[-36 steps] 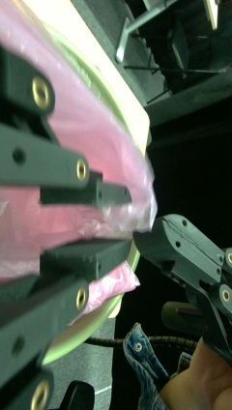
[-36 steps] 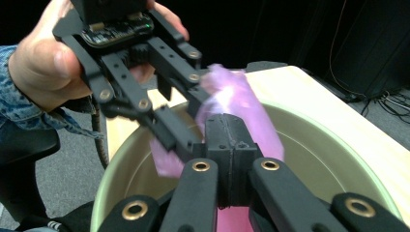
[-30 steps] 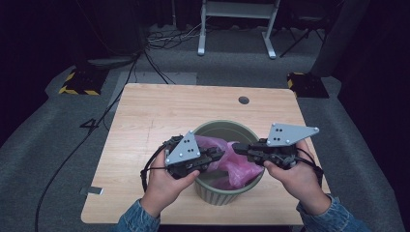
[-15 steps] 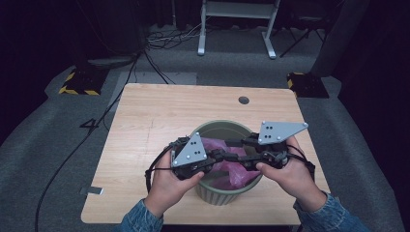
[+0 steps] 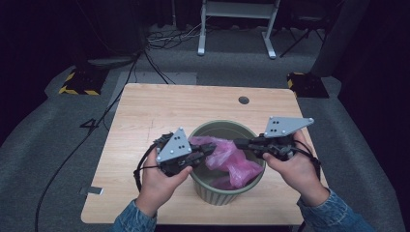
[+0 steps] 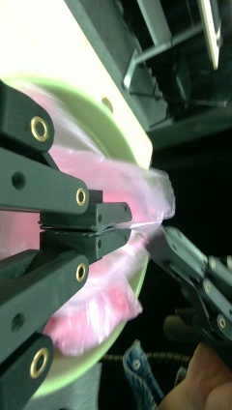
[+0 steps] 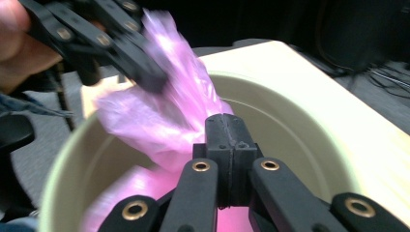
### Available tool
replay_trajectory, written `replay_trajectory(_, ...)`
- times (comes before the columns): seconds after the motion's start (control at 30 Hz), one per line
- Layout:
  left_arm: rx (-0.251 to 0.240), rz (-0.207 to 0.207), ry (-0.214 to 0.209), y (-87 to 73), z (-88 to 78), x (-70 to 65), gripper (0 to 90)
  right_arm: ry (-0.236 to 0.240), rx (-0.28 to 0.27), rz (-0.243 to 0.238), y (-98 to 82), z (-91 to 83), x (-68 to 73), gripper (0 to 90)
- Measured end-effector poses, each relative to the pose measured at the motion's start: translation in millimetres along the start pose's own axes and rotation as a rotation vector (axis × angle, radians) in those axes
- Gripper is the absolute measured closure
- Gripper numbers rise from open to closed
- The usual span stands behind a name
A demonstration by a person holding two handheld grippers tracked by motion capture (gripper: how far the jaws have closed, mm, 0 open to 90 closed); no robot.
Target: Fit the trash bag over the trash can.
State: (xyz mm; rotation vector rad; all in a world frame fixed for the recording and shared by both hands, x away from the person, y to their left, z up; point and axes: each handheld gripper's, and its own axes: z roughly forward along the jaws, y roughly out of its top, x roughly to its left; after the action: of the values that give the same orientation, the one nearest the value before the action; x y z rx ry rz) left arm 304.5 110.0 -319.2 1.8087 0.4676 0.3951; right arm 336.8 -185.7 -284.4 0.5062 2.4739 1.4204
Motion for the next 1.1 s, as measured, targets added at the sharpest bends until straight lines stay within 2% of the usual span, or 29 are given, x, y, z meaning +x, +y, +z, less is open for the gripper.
replay_trajectory(0.13, 0.000, -0.019, 0.032, -6.2, -10.6, 8.8, 89.6, -0.056, -0.009, 0.043, -8.7, -12.4, -14.9, 90.0)
replay_trajectory(0.17, 0.000, -0.019, 0.032, -6.2, -10.6, 8.8, 89.7, -0.056, -0.009, 0.043, -8.7, -12.4, -14.9, 90.0)
replay_trajectory(0.2, 0.000, -0.032, 0.051, -10.4, -16.0, 13.0, 89.7, -0.073, -0.007, 0.054, -13.7, -17.1, -19.0, 90.0)
replay_trajectory(0.33, 0.008, -0.031, 0.094, -15.4, -25.7, 17.7, 89.7, -0.109, -0.002, 0.077, -22.6, -26.5, -25.3, 90.0)
replay_trajectory(0.4, -0.003, -0.044, 0.110, -17.3, -33.0, 21.5, 89.8, -0.127, -0.004, 0.088, -26.9, -32.3, -28.0, 90.0)
replay_trajectory(0.47, -0.012, -0.052, 0.100, -18.0, -36.8, 22.4, 89.9, -0.133, -0.014, 0.099, -30.2, -38.1, -29.0, 90.0)
replay_trajectory(0.53, -0.012, -0.047, 0.087, -17.4, -35.9, 20.6, 89.8, -0.119, -0.029, 0.105, -30.6, -41.6, -28.3, 90.0)
replay_trajectory(0.57, 0.004, -0.010, 0.074, -14.9, -31.7, 15.0, 89.8, -0.119, -0.032, 0.104, -28.9, -41.8, -27.4, 90.0)
replay_trajectory(0.63, 0.021, 0.029, 0.059, -11.8, -24.5, 6.4, 89.8, -0.111, -0.042, 0.097, -22.8, -40.7, -25.1, 90.0)
replay_trajectory(0.67, 0.028, 0.047, 0.050, -10.6, -20.9, 2.4, 89.8, -0.109, -0.050, 0.090, -19.9, -39.9, -24.3, 82.8)
replay_trajectory(0.73, 0.039, 0.073, 0.033, -9.0, -14.8, -3.4, 89.8, -0.136, -0.069, 0.072, -11.2, -36.2, -22.3, 65.7)
replay_trajectory(0.83, 0.047, 0.086, 0.008, -8.4, -7.4, -7.8, 89.8, -0.128, -0.070, 0.042, 3.0, -25.1, -19.3, 50.9)
replay_trajectory(0.93, 0.051, 0.094, -0.010, -7.9, -2.0, -10.9, 89.8, -0.131, -0.053, 0.014, 14.2, -8.5, -17.5, 42.2)
replay_trajectory(1.1, 0.056, 0.117, -0.041, -5.7, 2.5, -14.2, 89.8, -0.105, 0.024, 0.025, 23.3, 26.8, -26.8, 36.0)
